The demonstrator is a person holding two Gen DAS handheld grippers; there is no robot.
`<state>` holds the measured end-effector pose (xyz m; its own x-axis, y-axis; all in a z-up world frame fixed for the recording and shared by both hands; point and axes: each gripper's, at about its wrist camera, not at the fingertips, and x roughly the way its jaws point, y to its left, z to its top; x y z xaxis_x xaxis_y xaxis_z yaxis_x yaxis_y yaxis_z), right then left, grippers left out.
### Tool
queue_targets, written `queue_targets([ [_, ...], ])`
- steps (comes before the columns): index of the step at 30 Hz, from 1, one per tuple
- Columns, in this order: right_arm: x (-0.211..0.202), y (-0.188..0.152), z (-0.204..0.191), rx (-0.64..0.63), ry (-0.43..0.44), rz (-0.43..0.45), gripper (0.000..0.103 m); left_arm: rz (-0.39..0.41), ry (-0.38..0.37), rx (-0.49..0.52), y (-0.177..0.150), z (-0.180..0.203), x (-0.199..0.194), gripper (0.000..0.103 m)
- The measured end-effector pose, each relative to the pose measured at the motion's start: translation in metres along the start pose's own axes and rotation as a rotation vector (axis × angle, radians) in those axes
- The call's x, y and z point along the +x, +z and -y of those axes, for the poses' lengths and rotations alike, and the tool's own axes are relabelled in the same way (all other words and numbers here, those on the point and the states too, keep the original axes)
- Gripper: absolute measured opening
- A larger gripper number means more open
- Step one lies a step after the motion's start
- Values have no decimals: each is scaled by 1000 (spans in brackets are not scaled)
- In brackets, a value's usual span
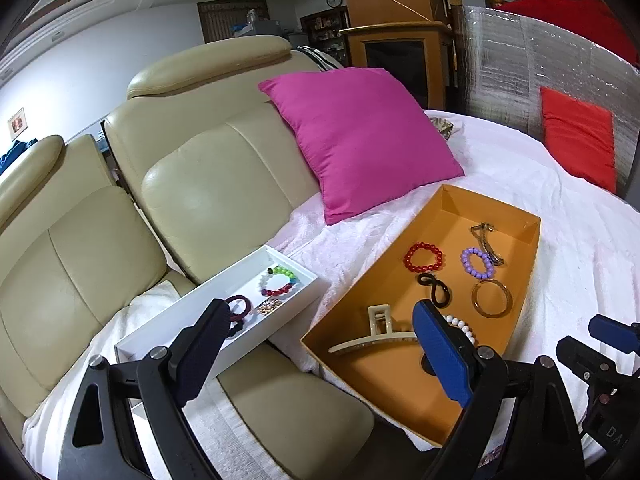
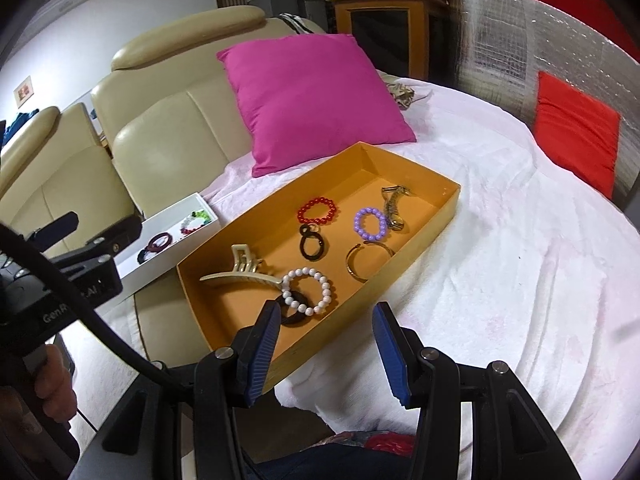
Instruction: Organize jewelry
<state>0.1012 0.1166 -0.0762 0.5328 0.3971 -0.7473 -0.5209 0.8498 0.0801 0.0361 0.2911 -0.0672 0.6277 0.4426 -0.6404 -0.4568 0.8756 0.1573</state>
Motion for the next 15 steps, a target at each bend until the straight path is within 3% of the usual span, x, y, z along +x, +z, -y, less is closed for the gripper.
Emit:
queue_targets([
  [15,9,4,12,12,-11,-9,52,-30,-13,28,0,17,15,92],
])
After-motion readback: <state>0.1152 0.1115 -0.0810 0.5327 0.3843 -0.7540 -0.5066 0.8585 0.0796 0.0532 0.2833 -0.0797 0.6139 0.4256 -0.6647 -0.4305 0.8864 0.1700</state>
